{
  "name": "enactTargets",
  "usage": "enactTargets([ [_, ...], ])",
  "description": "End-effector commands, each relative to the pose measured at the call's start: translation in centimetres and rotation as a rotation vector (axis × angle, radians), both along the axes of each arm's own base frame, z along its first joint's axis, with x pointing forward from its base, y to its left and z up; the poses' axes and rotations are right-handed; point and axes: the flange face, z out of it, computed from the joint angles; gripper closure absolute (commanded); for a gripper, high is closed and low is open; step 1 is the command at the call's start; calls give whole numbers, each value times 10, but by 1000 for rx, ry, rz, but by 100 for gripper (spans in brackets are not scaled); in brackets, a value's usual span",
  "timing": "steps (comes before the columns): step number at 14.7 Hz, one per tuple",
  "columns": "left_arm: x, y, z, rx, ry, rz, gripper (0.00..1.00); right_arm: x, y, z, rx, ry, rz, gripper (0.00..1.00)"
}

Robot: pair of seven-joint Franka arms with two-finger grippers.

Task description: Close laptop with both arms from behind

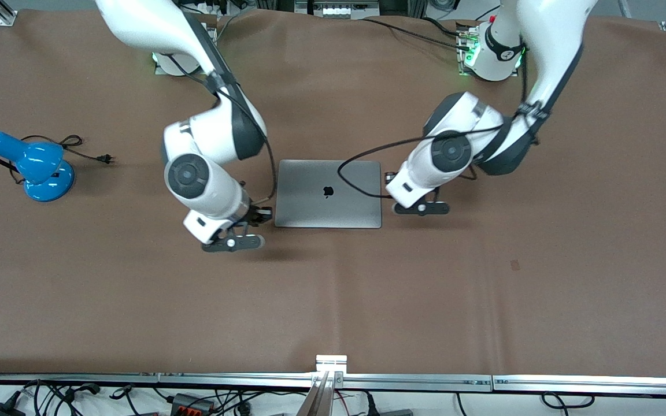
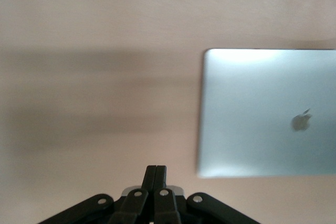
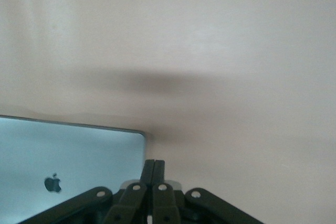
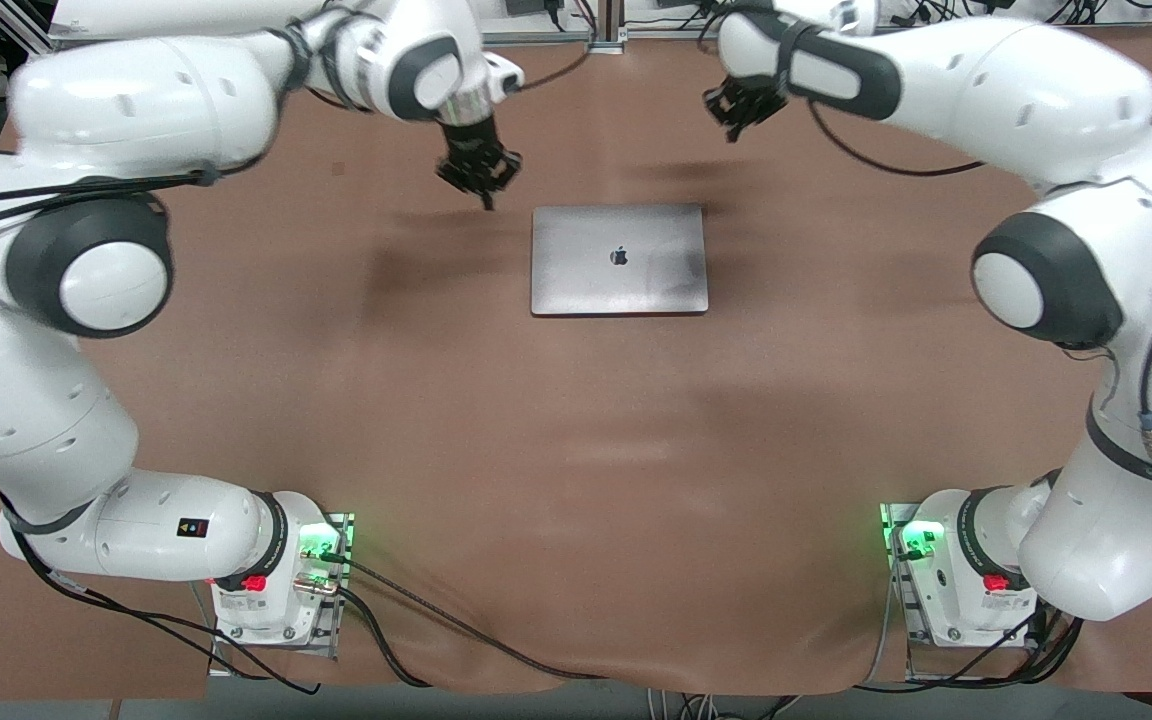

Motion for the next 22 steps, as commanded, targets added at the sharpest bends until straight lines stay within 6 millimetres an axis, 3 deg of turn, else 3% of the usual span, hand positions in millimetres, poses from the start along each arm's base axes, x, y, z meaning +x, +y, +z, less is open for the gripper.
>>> enactTargets([
  [1, 7, 86, 61, 29, 4, -97, 100, -2, -49, 52, -34, 9, 29, 98],
  [3, 11, 141, 127, 47, -14, -155, 98, -3, -88, 77, -51, 52, 28, 94],
  [4, 15, 171, 156, 53, 11, -151, 90, -3, -104, 83, -58, 68, 18, 73],
  [5, 20, 196, 186, 50, 22, -147, 80, 0, -117, 109, -47, 31, -2, 35],
  [6, 22, 220, 204, 47, 26, -130, 37, 5, -126, 133, -40, -13, -17, 0],
  [7, 27, 238, 216, 44, 4, -113, 1, 10, -135, 146, -40, -39, -32, 0],
  [9, 33, 276, 222, 36, -16, -118, 0, 10, -145, 162, -49, -48, -43, 0],
  [12, 28, 295, 225, 29, -21, -81, 0, 13, -173, 187, -80, -61, -75, 0],
  [15, 23, 278, 218, 13, -14, -11, 0, 23, -218, 203, -50, -88, -127, 0],
  [17, 19, 279, 228, 33, -45, 38, 0, 21, -247, 215, 9, -97, -154, 0],
  [22, 28, 278, 228, 20, -90, 44, 0, 10, -303, 232, 12, -117, -131, 0],
])
